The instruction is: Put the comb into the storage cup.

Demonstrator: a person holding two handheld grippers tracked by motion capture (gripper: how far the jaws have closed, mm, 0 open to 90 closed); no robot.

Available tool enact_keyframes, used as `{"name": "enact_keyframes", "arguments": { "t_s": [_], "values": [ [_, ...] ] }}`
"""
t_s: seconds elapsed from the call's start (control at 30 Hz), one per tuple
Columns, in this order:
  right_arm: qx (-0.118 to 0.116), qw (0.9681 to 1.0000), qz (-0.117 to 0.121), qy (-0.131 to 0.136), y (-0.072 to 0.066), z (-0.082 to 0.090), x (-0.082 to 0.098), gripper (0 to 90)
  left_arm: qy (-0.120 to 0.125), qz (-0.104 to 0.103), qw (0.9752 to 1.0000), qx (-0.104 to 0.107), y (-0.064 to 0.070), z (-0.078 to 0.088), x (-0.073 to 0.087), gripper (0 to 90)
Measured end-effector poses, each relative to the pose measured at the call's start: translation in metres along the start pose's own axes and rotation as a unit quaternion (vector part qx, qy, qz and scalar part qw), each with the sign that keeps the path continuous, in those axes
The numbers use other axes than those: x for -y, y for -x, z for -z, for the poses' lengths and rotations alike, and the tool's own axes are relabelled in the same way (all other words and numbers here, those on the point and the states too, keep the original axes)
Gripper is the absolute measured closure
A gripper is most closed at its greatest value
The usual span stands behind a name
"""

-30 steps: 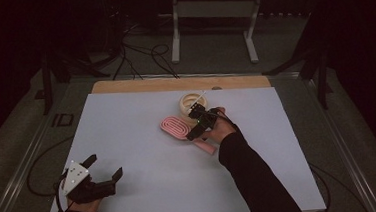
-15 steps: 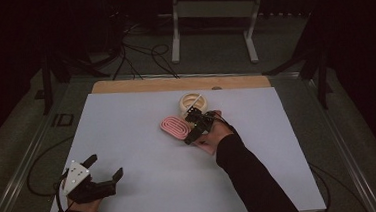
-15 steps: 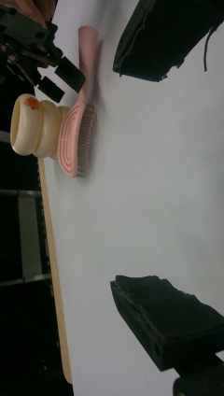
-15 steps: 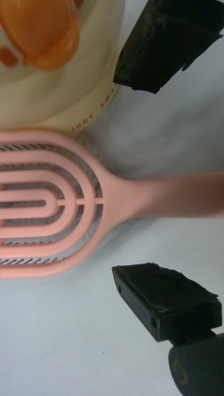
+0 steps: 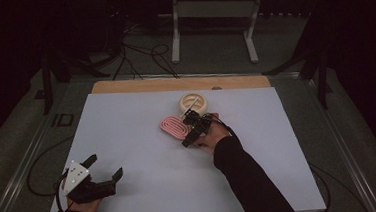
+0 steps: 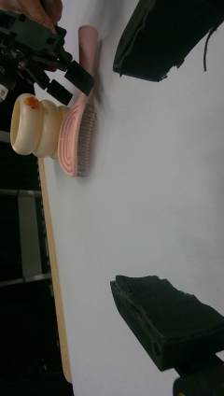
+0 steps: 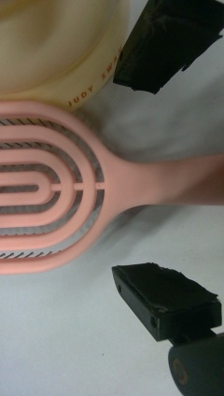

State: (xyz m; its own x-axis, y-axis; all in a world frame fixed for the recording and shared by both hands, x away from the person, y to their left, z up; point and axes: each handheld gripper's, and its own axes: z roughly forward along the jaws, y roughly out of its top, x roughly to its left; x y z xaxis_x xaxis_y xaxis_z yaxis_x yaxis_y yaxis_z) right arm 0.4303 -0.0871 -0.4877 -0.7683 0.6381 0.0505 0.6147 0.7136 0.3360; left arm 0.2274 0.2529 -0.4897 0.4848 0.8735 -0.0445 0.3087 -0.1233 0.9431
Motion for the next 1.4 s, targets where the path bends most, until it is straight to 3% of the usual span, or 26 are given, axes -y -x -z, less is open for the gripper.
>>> {"name": "enact_keyframes", "arguments": {
  "t_s": [0.47, 0.63, 0.97, 1.0, 1.1, 1.27, 1.4],
  "values": [
    [-0.004, 0.9999, -0.014, -0.006, -0.0003, -0.0055, -0.0006, 10.9, -0.001, 0.0, 1.0, 0.0, 0.0, -0.0002, 0.0002, 0.9],
    [-0.006, 0.9996, -0.023, -0.013, -0.0006, -0.0074, -0.0007, 16.9, -0.002, -0.001, 1.0, -0.001, 0.0002, -0.0004, 0.0002, 1.0],
    [-0.007, 0.9992, -0.036, -0.015, 0.0009, -0.0084, -0.0003, 37.5, -0.009, -0.005, 0.9999, -0.005, 0.0007, -0.0014, 0.0003, 1.0],
    [0.004, 0.9992, -0.035, -0.017, 0.0002, -0.0085, -0.0006, 42.5, -0.009, -0.006, 0.9999, -0.006, 0.0009, -0.0016, 0.0003, 1.1],
    [0.011, 0.9992, -0.033, -0.022, -0.0007, -0.0078, -0.001, 45.8, -0.011, -0.007, 0.9999, -0.006, 0.0012, -0.0019, 0.0004, 1.1],
    [0.013, 0.9994, -0.021, -0.025, -0.0012, -0.0077, -0.0009, 47.9, -0.012, -0.007, 0.9999, -0.008, 0.0016, -0.0023, 0.0004, 1.3],
    [0.01, 0.9994, -0.016, -0.029, -0.003, -0.0069, -0.0011, 55.9, -0.012, -0.008, 0.9999, -0.007, 0.002, -0.0026, 0.0004, 1.4]
  ]
}}
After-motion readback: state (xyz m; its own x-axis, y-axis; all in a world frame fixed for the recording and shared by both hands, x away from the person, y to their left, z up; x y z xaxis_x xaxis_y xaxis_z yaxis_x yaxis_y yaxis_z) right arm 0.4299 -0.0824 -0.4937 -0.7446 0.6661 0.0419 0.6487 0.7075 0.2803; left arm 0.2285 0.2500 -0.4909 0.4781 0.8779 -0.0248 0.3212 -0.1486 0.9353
